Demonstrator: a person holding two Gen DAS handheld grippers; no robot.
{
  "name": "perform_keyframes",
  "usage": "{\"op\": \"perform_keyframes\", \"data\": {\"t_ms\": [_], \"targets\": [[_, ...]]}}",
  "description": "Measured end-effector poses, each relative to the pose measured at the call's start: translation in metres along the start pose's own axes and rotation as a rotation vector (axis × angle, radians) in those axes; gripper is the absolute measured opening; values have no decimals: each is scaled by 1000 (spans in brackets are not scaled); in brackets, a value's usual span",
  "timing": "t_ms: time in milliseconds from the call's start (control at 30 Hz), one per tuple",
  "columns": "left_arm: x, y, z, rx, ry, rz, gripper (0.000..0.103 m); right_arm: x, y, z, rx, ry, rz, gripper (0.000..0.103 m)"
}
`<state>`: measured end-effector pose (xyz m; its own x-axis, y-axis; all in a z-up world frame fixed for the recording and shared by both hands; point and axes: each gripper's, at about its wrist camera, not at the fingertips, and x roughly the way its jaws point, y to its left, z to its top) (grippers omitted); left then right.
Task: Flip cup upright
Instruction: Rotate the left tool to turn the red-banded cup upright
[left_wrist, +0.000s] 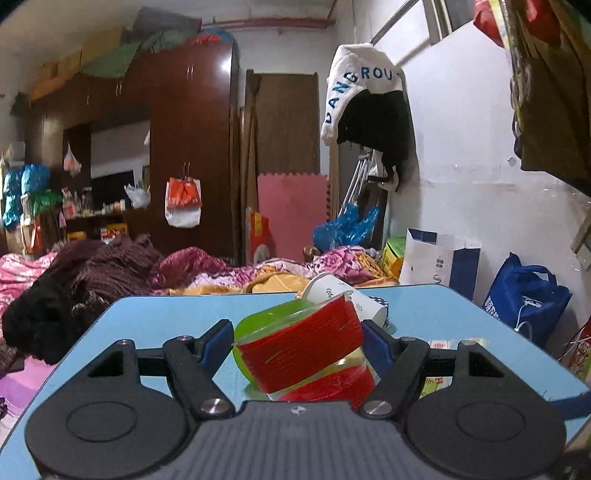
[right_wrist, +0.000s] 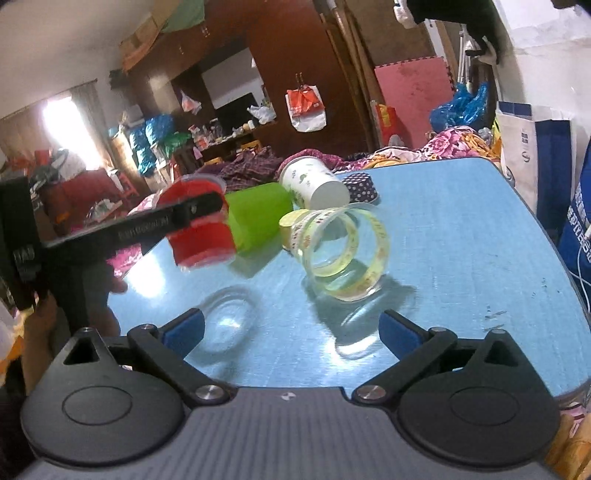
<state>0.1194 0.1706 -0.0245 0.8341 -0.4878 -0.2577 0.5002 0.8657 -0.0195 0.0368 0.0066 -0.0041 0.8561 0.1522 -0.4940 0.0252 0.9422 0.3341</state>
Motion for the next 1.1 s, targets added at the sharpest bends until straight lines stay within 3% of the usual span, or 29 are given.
{"op": "perform_keyframes", "data": {"t_ms": [233,433,633,967,1100], "targets": [[-11,-3,-22,61,-104,40,77,-2,-7,-6,9,-43,-22,102],[-16,-7,-41,99,-143,66,77,-3,-5,-13,-26,-113,-63,102],[-27,-19,-54,176,-218,95,77,0,-9,-15,-30,-119,-67,102],[-40,-30,-66,249,-259,108,80,-2,-10,-17,-40,-118,-55,102],[-35,-36,-71,293,-232,98,82,-2,-10,-18,-49,-117,-58,102]]}}
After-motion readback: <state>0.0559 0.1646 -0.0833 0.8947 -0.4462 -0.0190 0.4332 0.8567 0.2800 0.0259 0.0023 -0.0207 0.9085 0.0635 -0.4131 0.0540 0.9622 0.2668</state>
